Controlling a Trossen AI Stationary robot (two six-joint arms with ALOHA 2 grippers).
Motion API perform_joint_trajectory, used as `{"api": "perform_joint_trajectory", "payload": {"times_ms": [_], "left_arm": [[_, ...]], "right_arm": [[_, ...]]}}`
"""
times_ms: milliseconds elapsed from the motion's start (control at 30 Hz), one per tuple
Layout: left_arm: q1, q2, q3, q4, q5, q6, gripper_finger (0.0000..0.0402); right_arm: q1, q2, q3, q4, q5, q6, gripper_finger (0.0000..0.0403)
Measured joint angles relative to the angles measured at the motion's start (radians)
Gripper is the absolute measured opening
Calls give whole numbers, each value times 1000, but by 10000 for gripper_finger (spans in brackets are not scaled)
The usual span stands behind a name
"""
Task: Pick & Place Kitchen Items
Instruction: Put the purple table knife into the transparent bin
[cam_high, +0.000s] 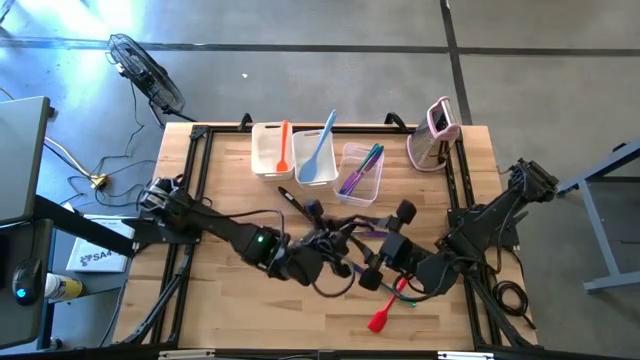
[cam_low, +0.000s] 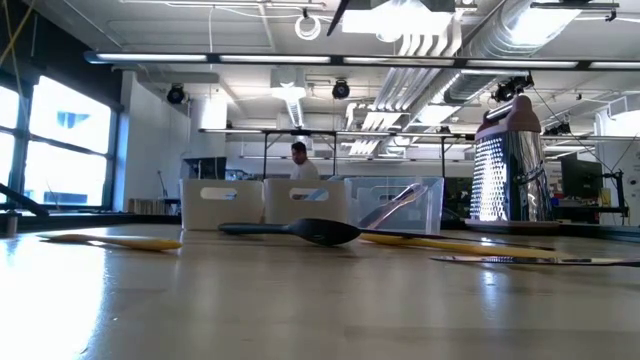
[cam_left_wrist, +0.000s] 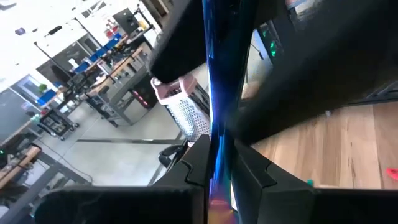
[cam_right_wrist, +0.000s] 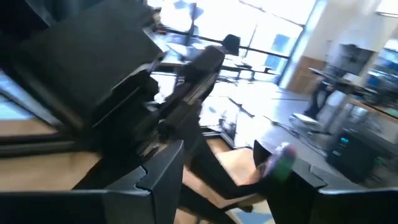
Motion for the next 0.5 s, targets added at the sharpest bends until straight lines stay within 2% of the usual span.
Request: {"api": "perform_joint_trajectory", "payload": {"times_ms": [133, 267, 500], "left_arm": [[-13, 0, 0, 0, -6, 5, 31], [-11, 0, 0, 0, -12, 5, 31], [-12, 0, 0, -3, -18, 5, 31]], "right_arm": [[0, 0, 0, 11, -86, -13, 188], [-2, 0, 0, 11, -26, -14, 188], [-1, 0, 0, -7, -20, -12, 188]]}}
